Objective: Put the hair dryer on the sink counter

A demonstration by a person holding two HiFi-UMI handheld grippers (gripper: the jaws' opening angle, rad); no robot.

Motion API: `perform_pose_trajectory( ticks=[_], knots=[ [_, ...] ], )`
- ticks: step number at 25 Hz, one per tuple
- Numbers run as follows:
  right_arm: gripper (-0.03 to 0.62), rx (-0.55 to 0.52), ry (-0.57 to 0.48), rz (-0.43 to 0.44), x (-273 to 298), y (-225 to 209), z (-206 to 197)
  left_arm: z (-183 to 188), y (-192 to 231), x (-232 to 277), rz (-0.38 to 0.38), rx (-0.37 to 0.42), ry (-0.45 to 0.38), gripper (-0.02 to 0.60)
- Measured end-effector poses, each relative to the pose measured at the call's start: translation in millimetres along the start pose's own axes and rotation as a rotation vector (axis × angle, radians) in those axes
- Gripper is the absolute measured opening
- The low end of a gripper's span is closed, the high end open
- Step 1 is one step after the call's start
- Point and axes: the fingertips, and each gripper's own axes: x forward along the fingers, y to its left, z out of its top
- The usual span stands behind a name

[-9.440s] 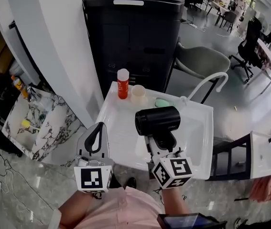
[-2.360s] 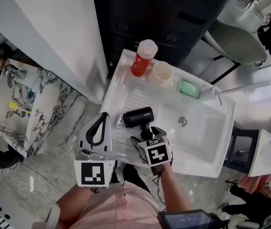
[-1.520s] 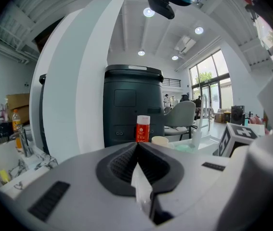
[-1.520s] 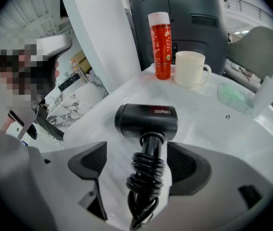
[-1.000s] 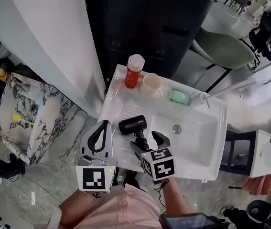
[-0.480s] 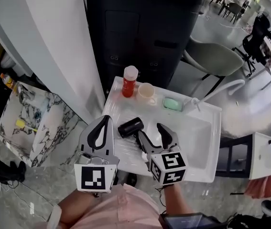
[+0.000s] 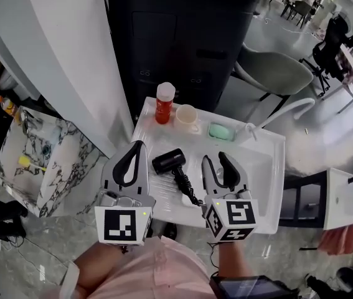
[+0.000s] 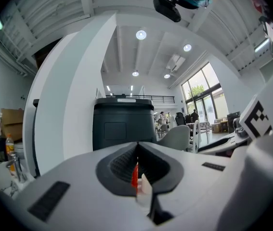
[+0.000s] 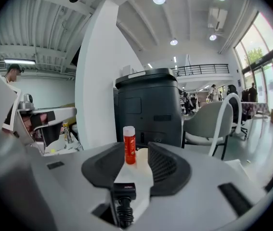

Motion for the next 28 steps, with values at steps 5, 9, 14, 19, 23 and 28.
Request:
perform_pose_trajectory(
  ticks=[5,9,14,19,23,28],
  knots=[
    [0.123,-0.033,-0.049,-0.029,-7.3,-2.3,14.8,1.7,-4.5,2.9,-0.010,0.008,-0.003,0.009],
    [0.077,-0.045,-0.091,-0.059,-14.1,-4.9,22.2,9.3,-5.2,6.0,-0.007,-0.008,-0.019,0.009],
    [0.000,-0.040,-0.121,-0.079,-20.9,-7.0,26.8,17.2,-9.2,7.4,-0.013,-0.002,-0.040,0.009],
    [0.000,-0.043,-0.133,-0.070,-22.8,-2.5,28.8,18.2,-13.2,9.3,-0.019,-0.002,-0.043,0.009],
    [0.000,-0.048,-0.138,-0.072,-24.5,-2.4,30.9,18.0,-15.7,10.5,-0.023,-0.008,-0.039,0.009],
    [-0.003,-0.072,-0.162,-0.065,-25.7,-0.7,38.2,18.6,-18.6,11.8,-0.032,-0.008,-0.041,0.009]
  ],
)
